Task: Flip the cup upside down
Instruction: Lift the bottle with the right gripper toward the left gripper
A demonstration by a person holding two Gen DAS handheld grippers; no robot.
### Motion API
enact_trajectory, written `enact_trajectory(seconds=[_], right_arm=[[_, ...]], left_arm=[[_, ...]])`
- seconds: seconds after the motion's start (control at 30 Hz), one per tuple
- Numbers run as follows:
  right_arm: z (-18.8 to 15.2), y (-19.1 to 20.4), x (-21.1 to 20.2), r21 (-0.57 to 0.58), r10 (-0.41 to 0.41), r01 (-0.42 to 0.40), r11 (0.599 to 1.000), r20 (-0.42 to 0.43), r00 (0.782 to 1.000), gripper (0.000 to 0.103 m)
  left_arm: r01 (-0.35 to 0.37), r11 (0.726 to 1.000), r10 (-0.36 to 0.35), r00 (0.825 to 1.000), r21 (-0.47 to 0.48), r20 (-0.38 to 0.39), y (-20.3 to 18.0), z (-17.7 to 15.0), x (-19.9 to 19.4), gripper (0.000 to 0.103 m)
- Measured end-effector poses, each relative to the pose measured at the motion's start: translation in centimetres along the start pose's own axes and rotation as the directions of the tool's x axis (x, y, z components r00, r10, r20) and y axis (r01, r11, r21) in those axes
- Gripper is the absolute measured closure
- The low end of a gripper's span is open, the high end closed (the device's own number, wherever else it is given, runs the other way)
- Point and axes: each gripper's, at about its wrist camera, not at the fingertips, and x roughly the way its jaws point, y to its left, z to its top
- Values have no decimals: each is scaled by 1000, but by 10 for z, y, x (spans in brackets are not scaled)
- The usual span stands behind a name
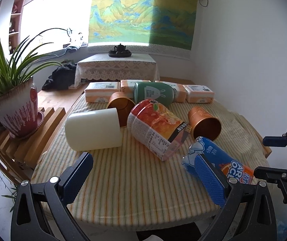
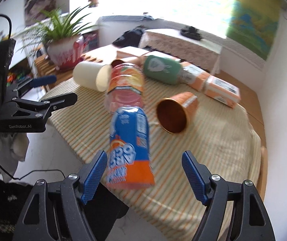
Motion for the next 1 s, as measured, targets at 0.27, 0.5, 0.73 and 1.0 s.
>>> enact_trajectory(seconds=[0.27, 0.5, 0.73, 1.0], right_arm=[[-53, -36, -20, 275, -94, 76, 958, 52, 994, 28], [-83, -47, -31, 371, -144, 114, 921, 54, 988, 28], [-93, -48, -32, 390, -151, 113, 914, 67, 986, 28], [-89, -39, -37, 380, -237, 191, 905, 79, 968, 28]], left_arm=[[116, 991, -122, 987, -66, -108, -24, 21, 19, 1], [157, 969, -197, 956, -189, -218, -34, 25, 51, 1], [186, 920, -294, 909, -344, -296, -41, 16, 72, 4], [175, 936, -273, 909, -307, -315, -68, 12, 83, 6]])
